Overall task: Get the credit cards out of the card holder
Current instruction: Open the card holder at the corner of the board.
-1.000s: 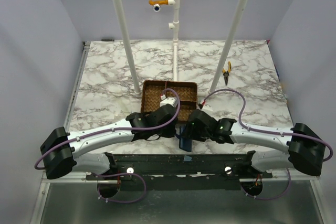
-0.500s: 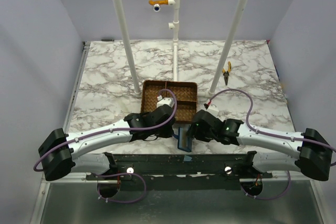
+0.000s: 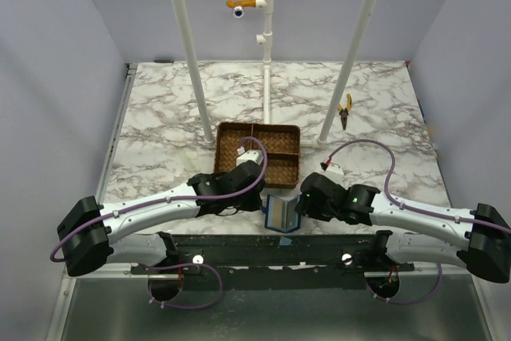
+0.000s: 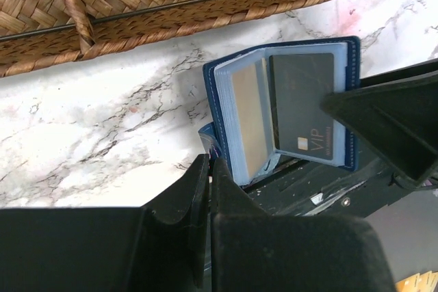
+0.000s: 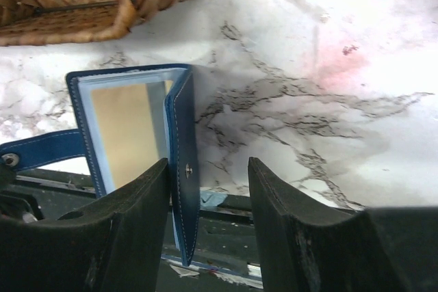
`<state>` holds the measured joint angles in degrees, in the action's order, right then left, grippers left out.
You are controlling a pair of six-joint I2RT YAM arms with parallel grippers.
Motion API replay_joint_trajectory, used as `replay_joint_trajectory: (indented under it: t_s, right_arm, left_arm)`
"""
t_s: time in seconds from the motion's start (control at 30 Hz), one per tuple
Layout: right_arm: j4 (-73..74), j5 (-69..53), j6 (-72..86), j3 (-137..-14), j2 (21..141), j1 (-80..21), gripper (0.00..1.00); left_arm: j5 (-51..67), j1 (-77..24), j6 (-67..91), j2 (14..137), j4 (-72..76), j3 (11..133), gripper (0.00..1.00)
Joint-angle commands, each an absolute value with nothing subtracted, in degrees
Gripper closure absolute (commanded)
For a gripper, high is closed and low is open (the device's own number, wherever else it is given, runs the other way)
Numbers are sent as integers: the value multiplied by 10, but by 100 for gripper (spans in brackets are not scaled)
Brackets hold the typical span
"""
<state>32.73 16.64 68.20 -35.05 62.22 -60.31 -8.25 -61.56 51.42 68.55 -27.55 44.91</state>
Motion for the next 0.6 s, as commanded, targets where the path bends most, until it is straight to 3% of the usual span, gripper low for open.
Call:
replay_joint_trajectory:
  t_s: [0.0, 0.57]
  right_arm:
    - [363, 194, 697, -333, 599, -606, 48]
    - [372, 207, 689, -375, 594, -605, 47]
  left_arm:
    - [-80, -612, 526, 675, -279, 432, 100]
    - [-71, -610, 534, 711, -256, 409, 100]
